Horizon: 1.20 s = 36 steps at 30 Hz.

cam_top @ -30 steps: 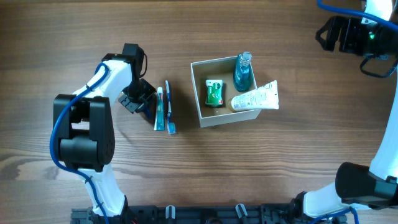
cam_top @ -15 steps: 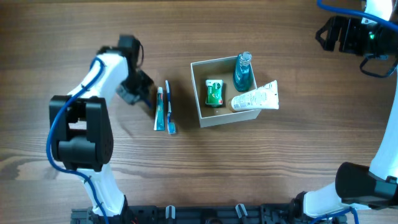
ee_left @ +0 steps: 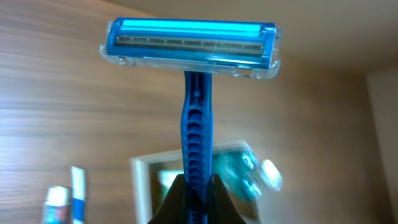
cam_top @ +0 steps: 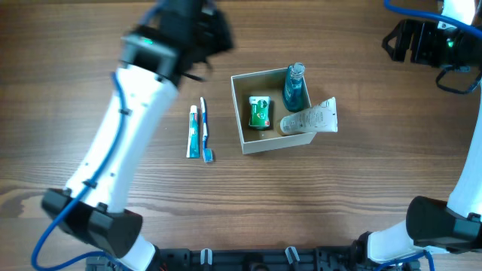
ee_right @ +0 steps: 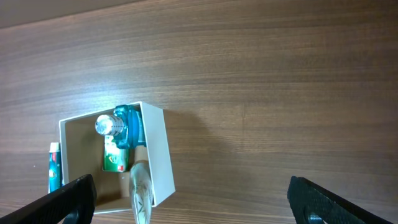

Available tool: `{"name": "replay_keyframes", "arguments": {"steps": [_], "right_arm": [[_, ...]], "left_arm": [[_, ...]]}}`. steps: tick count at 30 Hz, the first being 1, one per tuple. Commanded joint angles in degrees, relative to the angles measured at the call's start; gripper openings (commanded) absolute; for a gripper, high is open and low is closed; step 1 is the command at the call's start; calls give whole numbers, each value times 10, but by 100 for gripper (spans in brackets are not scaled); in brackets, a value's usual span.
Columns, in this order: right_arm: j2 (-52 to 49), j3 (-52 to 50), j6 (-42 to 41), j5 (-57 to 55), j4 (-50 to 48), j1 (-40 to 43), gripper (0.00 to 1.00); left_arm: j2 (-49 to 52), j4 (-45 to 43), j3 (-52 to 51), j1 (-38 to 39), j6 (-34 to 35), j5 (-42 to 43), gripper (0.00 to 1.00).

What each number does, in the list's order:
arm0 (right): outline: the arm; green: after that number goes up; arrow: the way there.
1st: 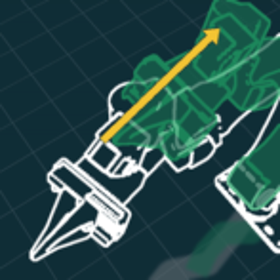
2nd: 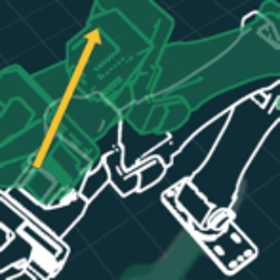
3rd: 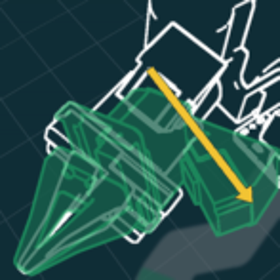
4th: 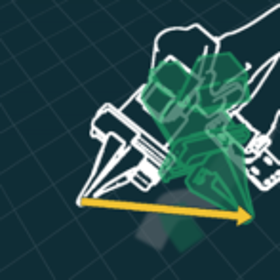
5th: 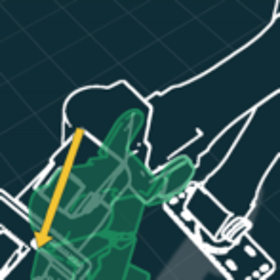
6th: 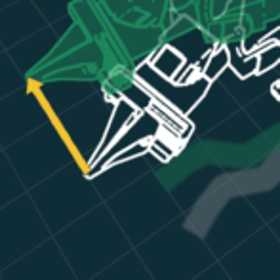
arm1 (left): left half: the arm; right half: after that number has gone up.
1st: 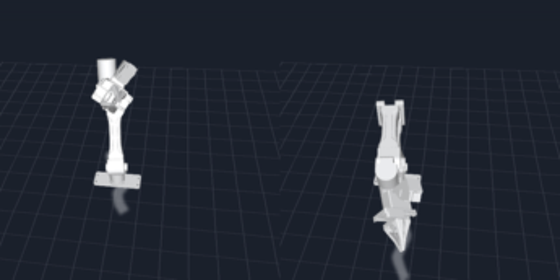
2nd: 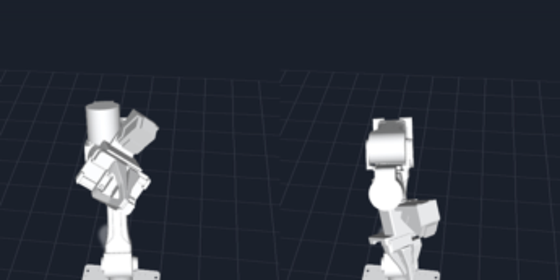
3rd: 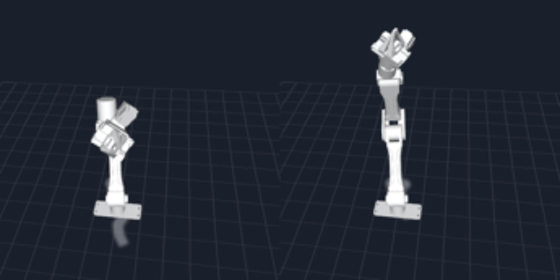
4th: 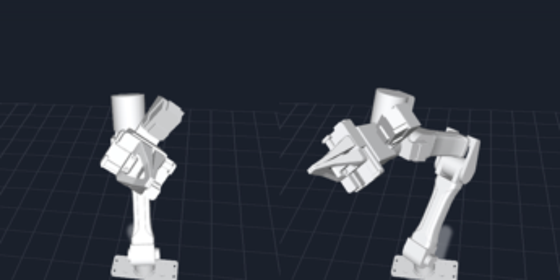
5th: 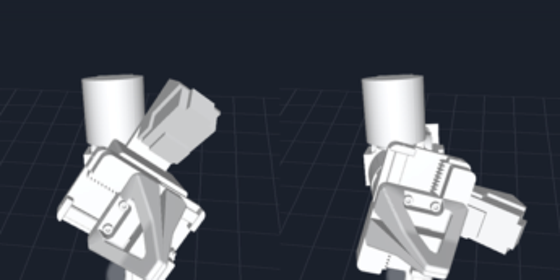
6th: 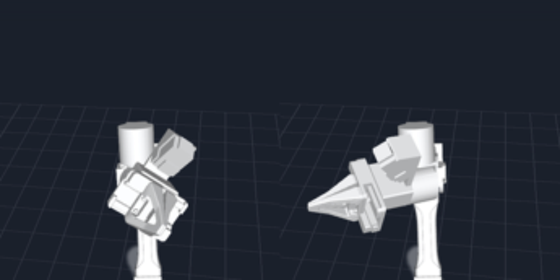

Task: Pack container
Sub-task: 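Carry the razor into the box beside the soap and release it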

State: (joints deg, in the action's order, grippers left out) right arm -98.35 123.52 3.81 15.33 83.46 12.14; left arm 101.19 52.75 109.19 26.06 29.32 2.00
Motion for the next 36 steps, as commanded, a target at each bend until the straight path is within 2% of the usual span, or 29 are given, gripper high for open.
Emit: {"name": "replay_keyframes", "arguments": {"steps": [1,8,12,16,24,28,35,36], "right_arm": [[-1,1,5,-7,-2,-1,100],[-1,1,5,-7,-2,-1,100],[-1,1,5,-7,-2,-1,100],[-1,1,5,-7,-2,-1,100],[-1,1,5,-7,-2,-1,100],[-1,1,5,-7,-2,-1,100],[-1,1,5,-7,-2,-1,100],[-1,1,5,-7,-2,-1,100]], "left_arm": [[45,11,-4,64,-21,-4,4],[116,65,-4,95,33,-3,4],[155,91,-4,95,33,8,4],[183,94,-4,98,33,37,10],[214,99,-4,101,33,57,9],[215,104,-4,102,33,57,19],[215,131,-7,102,13,57,20],[215,131,-7,102,4,54,30]]}}
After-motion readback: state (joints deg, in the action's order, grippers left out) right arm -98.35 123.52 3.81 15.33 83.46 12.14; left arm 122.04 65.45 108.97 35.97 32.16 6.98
